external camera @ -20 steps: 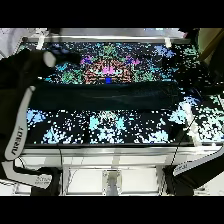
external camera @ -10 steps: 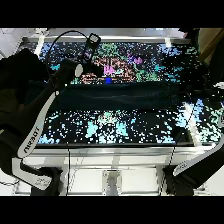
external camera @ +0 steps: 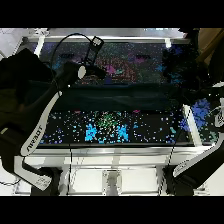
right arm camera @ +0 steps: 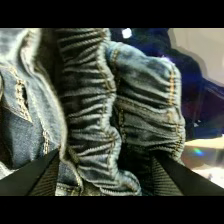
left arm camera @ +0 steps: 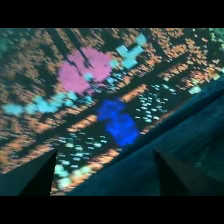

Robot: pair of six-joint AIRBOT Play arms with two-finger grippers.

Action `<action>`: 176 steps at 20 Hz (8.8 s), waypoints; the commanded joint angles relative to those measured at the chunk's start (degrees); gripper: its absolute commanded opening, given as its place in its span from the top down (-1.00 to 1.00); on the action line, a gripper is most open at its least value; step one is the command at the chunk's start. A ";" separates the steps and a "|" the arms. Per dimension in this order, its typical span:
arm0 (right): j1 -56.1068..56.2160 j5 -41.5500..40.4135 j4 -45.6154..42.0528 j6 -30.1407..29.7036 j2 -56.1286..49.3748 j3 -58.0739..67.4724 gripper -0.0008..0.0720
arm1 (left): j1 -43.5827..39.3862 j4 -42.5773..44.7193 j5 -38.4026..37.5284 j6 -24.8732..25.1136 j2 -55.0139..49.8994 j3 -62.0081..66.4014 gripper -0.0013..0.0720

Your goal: Fold the clothes and pants, and hang the long-sleeved shirts on hangers.

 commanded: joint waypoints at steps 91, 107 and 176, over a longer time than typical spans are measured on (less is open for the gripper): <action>24.70 19.91 15.10 12.31 12.55 23.91 0.88 | -6.23 -17.46 -16.02 -5.14 -1.95 -7.41 0.91; 46.60 -0.55 -0.11 23.39 12.17 23.93 0.89 | 10.97 -16.39 -25.79 -4.55 7.91 -7.21 0.91; -28.06 -6.64 -23.23 15.69 41.75 -22.05 0.88 | 24.79 -16.79 -43.12 -9.92 22.10 -8.46 0.91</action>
